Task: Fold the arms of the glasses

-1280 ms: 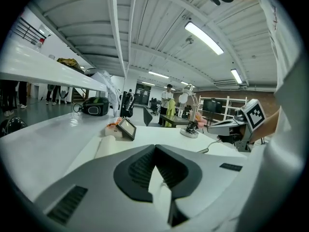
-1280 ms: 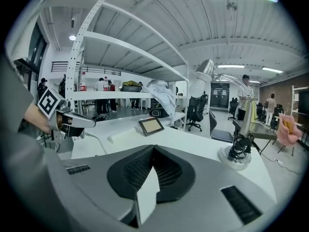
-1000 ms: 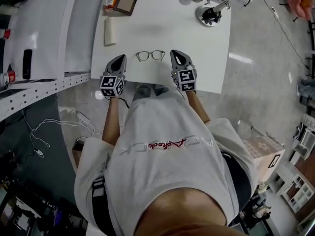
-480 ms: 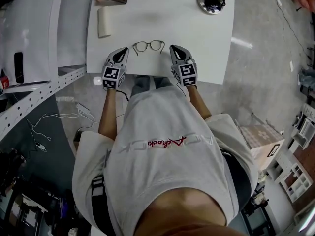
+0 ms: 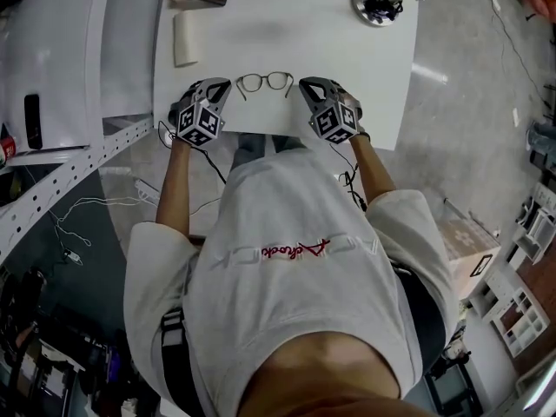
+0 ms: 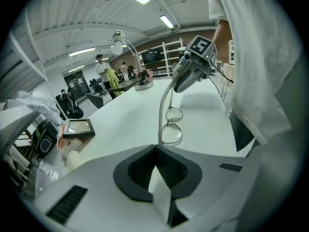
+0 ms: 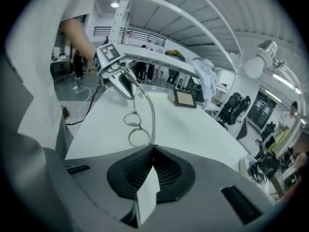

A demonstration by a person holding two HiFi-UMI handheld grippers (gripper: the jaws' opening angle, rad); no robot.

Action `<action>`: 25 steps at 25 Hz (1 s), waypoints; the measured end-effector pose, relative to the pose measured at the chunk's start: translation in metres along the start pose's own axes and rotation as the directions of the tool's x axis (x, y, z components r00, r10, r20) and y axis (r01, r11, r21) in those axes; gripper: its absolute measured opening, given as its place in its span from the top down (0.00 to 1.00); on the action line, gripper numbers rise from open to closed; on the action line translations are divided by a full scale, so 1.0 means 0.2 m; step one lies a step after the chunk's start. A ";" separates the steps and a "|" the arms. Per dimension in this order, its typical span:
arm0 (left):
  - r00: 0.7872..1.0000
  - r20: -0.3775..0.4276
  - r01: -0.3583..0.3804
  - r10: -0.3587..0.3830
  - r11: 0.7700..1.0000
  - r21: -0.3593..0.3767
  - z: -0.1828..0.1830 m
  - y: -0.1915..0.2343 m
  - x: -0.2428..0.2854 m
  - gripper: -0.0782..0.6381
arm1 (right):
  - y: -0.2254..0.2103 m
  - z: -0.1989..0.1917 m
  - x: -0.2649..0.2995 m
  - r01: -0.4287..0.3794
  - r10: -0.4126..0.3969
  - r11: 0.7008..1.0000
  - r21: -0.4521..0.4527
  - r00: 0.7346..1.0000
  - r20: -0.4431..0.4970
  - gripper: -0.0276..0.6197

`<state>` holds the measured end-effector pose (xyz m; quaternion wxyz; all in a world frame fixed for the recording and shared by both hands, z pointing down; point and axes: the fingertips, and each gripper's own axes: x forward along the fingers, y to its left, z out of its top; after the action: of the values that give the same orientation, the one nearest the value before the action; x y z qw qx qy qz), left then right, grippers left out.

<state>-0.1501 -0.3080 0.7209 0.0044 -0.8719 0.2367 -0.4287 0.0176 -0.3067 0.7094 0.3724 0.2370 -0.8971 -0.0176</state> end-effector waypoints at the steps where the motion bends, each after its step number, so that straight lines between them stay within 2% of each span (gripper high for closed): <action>1: 1.000 -0.003 0.011 -0.011 1.000 0.026 0.00 0.00 0.00 0.86 | 0.01 0.00 0.01 -0.023 0.023 0.999 -0.035 1.000 0.004 0.93; 3: 1.000 0.009 0.027 -0.028 0.998 0.058 0.01 0.00 0.01 0.86 | 0.02 0.01 0.03 -0.055 0.055 0.996 -0.076 0.998 0.004 0.92; 4: 0.999 0.019 0.034 -0.035 0.998 0.060 0.02 0.00 0.01 0.85 | 0.01 0.01 0.03 -0.065 0.066 0.994 -0.092 0.998 0.000 0.87; 6: 0.998 0.040 0.047 -0.049 0.998 0.048 0.05 0.01 0.00 0.73 | 0.01 0.03 0.04 -0.085 0.085 0.988 -0.130 0.996 -0.005 0.83; 10: 0.997 0.057 0.050 -0.054 0.996 0.073 0.10 0.01 -0.02 0.73 | 0.02 0.09 0.03 -0.119 0.121 0.964 -0.236 0.993 -0.006 0.82; 12: 0.997 0.057 0.048 -0.055 0.993 0.106 0.12 0.00 -0.02 0.80 | 0.03 0.12 0.03 -0.129 0.132 0.952 -0.278 0.991 -0.007 0.83; 15: 0.996 0.067 0.046 -0.054 0.993 0.110 0.13 0.00 -0.02 0.81 | 0.04 0.13 0.03 -0.135 0.139 0.936 -0.325 0.990 -0.010 0.83; 19: 0.996 0.066 0.051 -0.061 0.989 0.135 0.15 -0.01 -0.01 0.85 | 0.04 0.15 0.02 -0.133 0.142 0.933 -0.334 0.990 0.003 0.86; 25: 0.994 0.061 0.079 -0.090 0.983 0.164 0.19 -0.04 0.03 0.85 | 0.03 0.16 0.02 -0.138 0.151 0.941 -0.307 0.988 0.019 0.88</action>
<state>-0.1167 -0.3111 0.7028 0.0649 -0.8920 0.1638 -0.4164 -0.0086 -0.3081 0.6904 0.3858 0.1096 -0.9063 -0.1336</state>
